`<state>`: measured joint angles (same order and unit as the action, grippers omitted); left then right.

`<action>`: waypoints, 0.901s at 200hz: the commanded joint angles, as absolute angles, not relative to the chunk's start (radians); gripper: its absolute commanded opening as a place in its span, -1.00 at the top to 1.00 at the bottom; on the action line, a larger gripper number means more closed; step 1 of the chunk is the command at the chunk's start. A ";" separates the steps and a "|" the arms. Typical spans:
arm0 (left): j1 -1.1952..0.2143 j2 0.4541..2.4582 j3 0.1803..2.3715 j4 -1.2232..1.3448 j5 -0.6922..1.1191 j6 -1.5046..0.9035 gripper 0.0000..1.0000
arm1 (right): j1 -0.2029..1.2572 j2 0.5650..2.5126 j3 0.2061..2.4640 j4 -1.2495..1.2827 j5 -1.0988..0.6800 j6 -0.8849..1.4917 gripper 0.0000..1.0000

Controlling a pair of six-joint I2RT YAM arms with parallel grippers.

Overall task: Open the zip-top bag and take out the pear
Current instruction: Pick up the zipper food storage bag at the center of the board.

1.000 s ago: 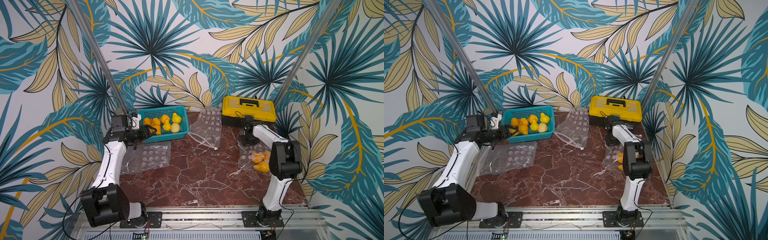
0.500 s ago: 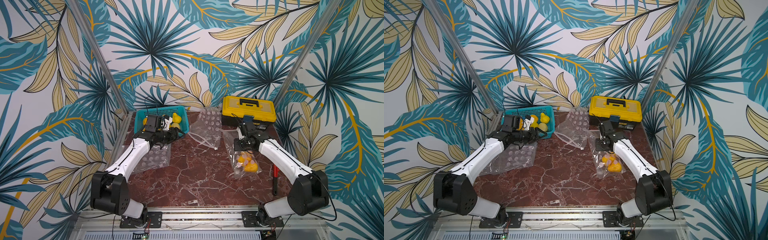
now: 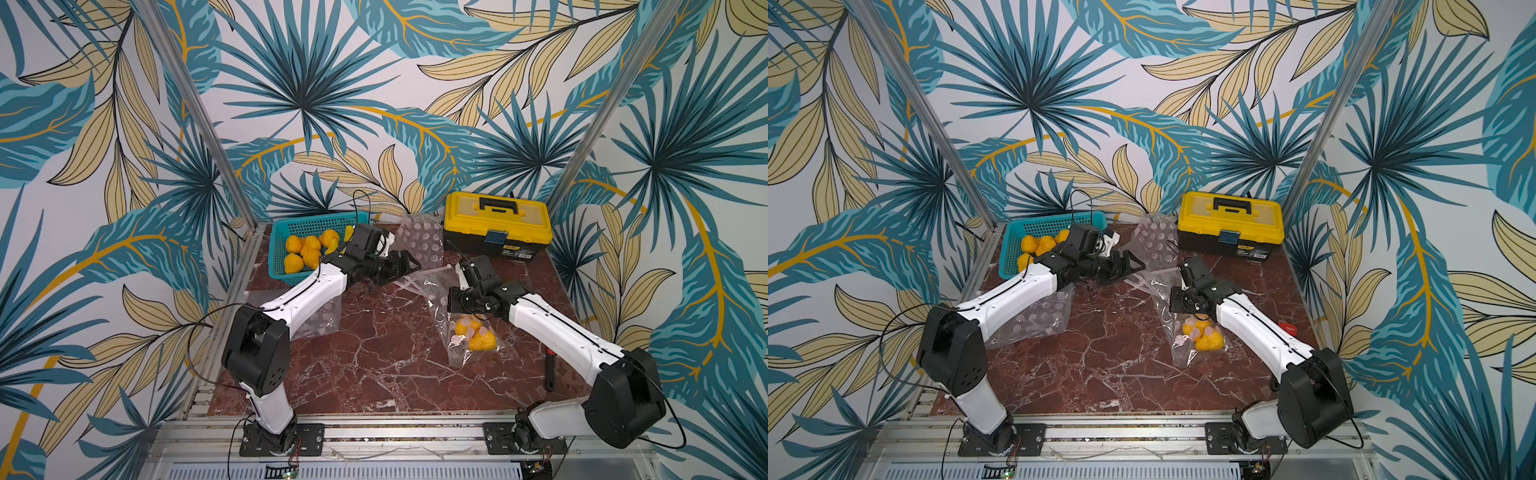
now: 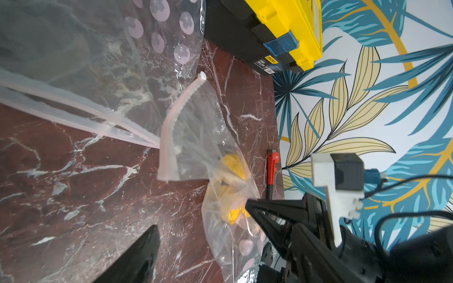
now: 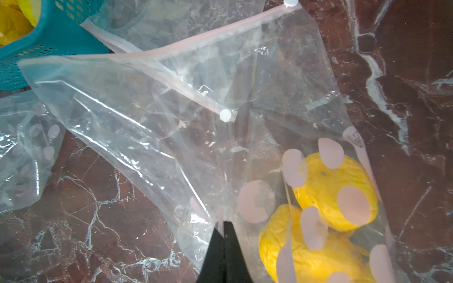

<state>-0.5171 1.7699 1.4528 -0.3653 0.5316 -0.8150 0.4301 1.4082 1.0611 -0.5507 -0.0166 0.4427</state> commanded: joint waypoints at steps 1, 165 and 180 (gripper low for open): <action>-0.537 1.825 1.491 -0.342 0.483 -0.859 -0.72 | 0.440 1.404 1.052 -0.507 -0.046 0.477 1.00; -0.548 1.878 1.651 -0.337 0.655 -0.656 1.00 | 0.458 1.276 1.031 -0.368 -0.239 0.428 0.36; -0.548 1.845 1.653 -0.351 0.683 -0.600 1.00 | 0.458 1.227 1.047 -0.403 -0.181 0.395 0.15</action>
